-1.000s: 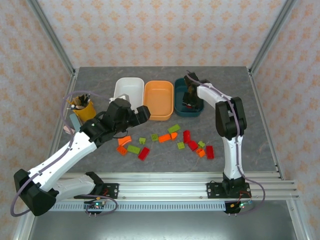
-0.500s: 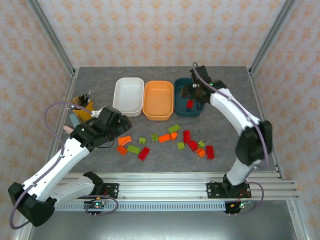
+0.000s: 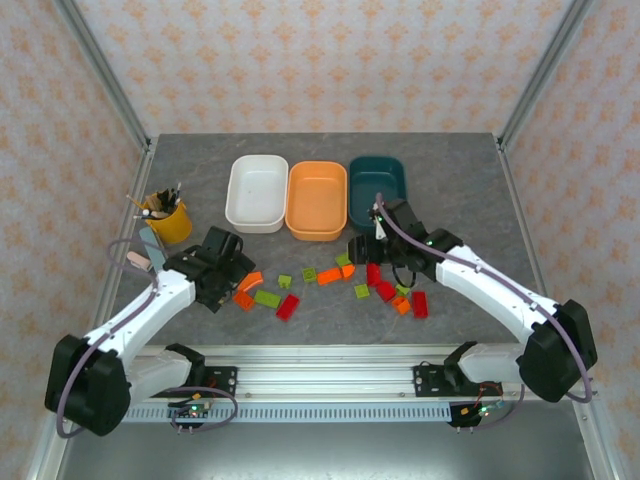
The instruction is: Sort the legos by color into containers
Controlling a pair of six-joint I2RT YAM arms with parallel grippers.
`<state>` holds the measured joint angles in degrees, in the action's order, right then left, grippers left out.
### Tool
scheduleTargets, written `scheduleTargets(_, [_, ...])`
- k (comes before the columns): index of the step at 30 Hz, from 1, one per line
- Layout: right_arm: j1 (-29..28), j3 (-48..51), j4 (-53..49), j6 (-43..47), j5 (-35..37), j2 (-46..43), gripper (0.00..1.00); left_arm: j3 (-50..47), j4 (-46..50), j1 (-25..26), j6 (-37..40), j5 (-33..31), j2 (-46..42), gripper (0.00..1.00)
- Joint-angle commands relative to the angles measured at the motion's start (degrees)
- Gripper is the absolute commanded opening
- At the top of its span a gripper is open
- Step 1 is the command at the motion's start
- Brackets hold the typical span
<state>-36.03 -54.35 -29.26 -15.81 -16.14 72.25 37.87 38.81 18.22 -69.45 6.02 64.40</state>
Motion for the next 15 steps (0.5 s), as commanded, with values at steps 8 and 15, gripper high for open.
scheduleTargets(8, [-3.82, -0.23, 4.03, -3.28, -0.27, -0.45, 0.68, -3.28, -12.83, -1.78, -6.04, -1.69, 4.82, 0.97])
scheduleTargets(15, [-3.78, -1.52, 4.21, -3.2, -0.91, 1.31, 0.68, -4.82, -21.75, -1.83, -7.81, 2.15, 9.48, 0.95])
